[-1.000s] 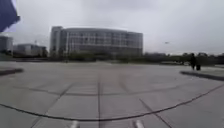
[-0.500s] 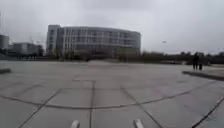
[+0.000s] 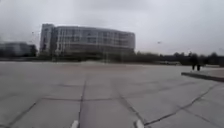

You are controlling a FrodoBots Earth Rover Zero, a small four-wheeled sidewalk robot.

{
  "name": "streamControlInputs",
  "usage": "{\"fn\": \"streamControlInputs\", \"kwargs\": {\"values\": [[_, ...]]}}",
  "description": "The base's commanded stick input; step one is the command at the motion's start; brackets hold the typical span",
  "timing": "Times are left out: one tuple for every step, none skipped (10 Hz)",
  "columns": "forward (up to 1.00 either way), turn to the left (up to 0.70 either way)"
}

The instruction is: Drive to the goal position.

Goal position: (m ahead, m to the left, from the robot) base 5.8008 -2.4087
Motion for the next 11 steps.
{"fn": "streamControlInputs", "kwargs": {"values": [[1.0,-0.11],[1.0,-0.31],[1.0,-0.29],[1.0,-0.05],[1.0,0.0],[1.0,0.0],[1.0,-0.07],[1.0,-0.36],[1.0,-0.36],[1.0,-0.12],[1.0,-0.15]]}}
